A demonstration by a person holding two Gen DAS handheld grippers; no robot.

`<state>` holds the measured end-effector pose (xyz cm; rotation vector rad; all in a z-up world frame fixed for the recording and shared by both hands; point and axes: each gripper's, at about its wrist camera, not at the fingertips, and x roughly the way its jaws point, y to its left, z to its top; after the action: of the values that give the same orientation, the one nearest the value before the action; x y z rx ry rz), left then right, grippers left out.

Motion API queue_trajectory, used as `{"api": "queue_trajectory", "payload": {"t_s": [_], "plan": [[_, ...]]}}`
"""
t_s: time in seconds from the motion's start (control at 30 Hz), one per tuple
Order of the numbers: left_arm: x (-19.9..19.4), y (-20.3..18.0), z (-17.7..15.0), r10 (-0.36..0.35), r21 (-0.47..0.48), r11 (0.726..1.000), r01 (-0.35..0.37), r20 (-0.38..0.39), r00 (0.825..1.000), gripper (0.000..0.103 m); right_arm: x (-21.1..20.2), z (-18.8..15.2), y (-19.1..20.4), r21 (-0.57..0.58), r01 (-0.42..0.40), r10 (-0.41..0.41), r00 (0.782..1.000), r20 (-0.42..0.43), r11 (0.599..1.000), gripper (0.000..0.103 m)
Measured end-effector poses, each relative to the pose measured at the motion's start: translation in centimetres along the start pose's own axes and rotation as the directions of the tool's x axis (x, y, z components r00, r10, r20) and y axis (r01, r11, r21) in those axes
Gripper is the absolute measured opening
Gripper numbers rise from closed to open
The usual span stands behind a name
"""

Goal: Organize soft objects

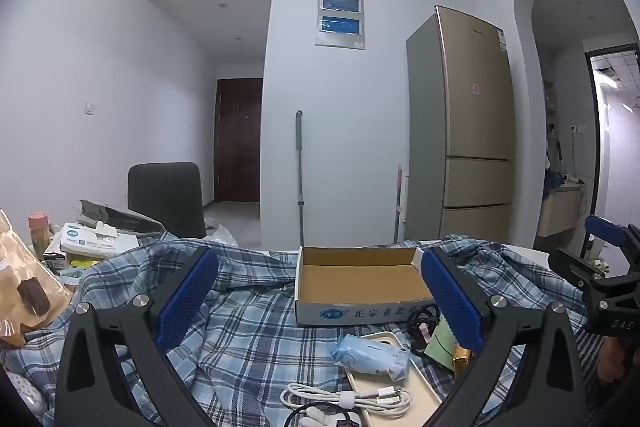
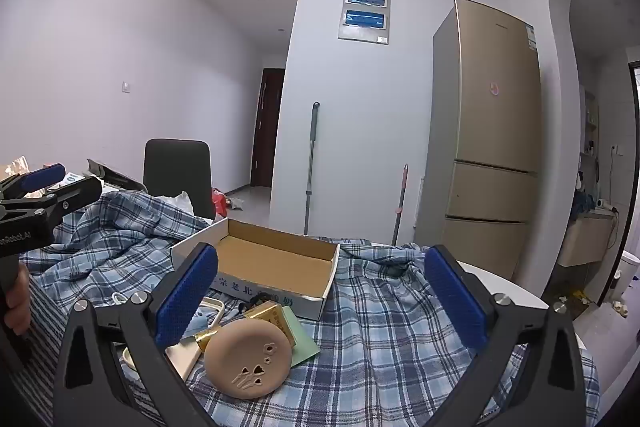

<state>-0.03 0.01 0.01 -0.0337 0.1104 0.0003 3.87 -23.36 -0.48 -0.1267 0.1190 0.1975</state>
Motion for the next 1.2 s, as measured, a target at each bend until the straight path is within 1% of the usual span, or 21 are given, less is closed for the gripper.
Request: {"api": "queue_trajectory", "payload": {"t_s": [0.07,0.1,0.13,0.17,0.23,0.37,0.4,1.2], "plan": [[-0.24,0.1,0.0,0.021,-0.001,1.0,-0.02,0.015,1.0,0.103,-0.21,0.0,-0.02,0.001,0.001,-0.001,1.0,0.006,1.0,0.103],[-0.3,0.2,0.02,0.019,-0.005,1.0,-0.018,0.018,1.0,0.103,-0.06,0.03,-0.04,0.002,-0.003,0.003,1.0,-0.02,1.0,0.103],[-0.45,-0.03,0.17,0.005,0.001,1.0,-0.005,0.024,1.0,0.103,-0.11,0.03,-0.03,0.001,-0.003,0.003,1.0,-0.017,1.0,0.103],[-0.23,-0.11,0.19,0.008,-0.001,1.0,-0.008,0.013,1.0,0.103,-0.14,0.03,-0.02,0.0,-0.003,0.003,1.0,-0.015,1.0,0.103],[0.0,-0.17,0.26,0.023,-0.009,1.0,-0.023,0.012,1.0,0.103,-0.09,0.04,0.03,-0.003,-0.004,0.004,1.0,-0.014,1.0,0.103],[0.18,-0.52,0.28,0.029,-0.005,1.0,-0.029,0.007,1.0,0.103,-0.52,-0.24,0.12,-0.002,-0.002,0.002,1.0,-0.007,1.0,0.103],[-0.31,0.19,0.33,0.019,-0.013,1.0,-0.019,0.013,1.0,0.103,-0.48,-0.26,0.17,-0.001,-0.002,0.002,1.0,-0.007,1.0,0.103],[-0.07,-0.2,0.19,0.026,0.006,1.0,-0.026,0.004,1.0,0.103,0.09,-0.09,0.27,-0.012,-0.001,0.001,1.0,-0.018,1.0,0.103]]}}
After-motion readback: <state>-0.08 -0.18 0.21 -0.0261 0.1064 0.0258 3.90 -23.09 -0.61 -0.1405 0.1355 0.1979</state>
